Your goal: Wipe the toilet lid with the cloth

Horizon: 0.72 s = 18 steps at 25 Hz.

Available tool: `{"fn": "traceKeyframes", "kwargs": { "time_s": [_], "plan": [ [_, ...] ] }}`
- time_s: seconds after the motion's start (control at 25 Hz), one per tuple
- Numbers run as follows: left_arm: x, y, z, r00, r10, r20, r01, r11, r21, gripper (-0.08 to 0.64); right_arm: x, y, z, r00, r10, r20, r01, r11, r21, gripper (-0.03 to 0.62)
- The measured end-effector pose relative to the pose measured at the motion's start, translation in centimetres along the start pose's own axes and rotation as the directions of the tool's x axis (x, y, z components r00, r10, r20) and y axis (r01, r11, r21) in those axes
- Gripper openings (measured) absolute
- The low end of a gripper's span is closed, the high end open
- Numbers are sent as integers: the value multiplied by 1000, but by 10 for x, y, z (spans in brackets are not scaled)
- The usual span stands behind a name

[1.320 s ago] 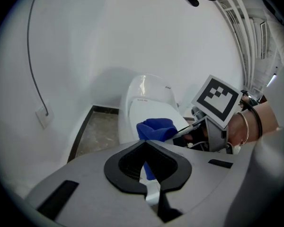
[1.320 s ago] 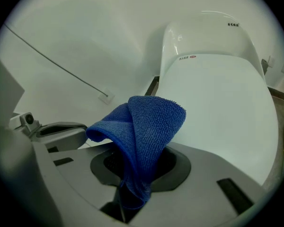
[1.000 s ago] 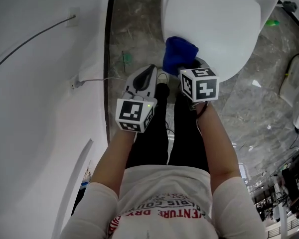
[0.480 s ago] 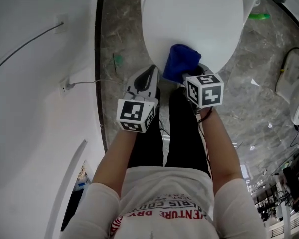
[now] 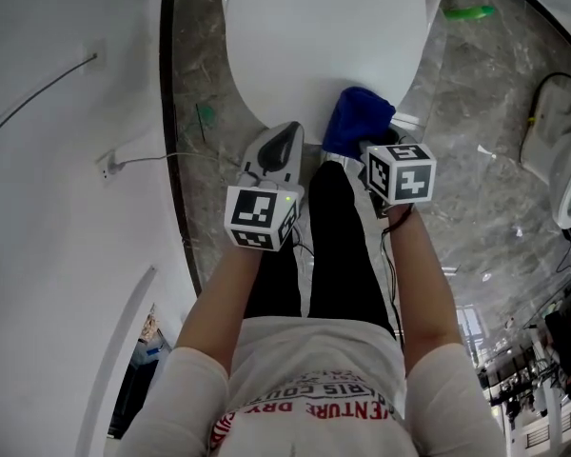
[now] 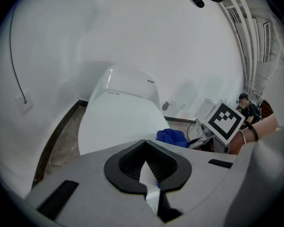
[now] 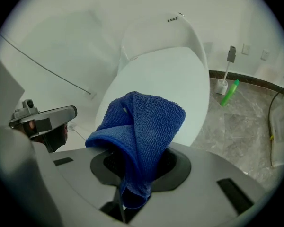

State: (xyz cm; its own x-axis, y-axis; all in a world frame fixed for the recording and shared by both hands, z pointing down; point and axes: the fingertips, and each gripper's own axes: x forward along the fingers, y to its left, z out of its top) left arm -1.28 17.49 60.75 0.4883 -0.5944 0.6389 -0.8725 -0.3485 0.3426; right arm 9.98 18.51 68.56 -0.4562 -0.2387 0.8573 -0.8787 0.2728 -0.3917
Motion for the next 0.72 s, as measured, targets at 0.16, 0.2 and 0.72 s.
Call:
{"fn": "traceKeyframes", "kwargs": {
  "time_s": [0.16, 0.2, 0.72],
  "plan": [
    [6, -19, -1, 1000, 1, 4, -1, 1000, 0, 6, -12, -26, -12, 999, -39, -7, 39, 999, 34, 87],
    [9, -22, 0, 1000, 3, 3, -3, 1000, 0, 6, -15, -33, -14, 999, -46, -10, 47, 998, 32, 87],
    [34, -76, -3, 998, -66, -11, 66, 997, 32, 6, -52, -94, -37, 983, -185, 9, 183, 976, 116, 87]
  ]
}}
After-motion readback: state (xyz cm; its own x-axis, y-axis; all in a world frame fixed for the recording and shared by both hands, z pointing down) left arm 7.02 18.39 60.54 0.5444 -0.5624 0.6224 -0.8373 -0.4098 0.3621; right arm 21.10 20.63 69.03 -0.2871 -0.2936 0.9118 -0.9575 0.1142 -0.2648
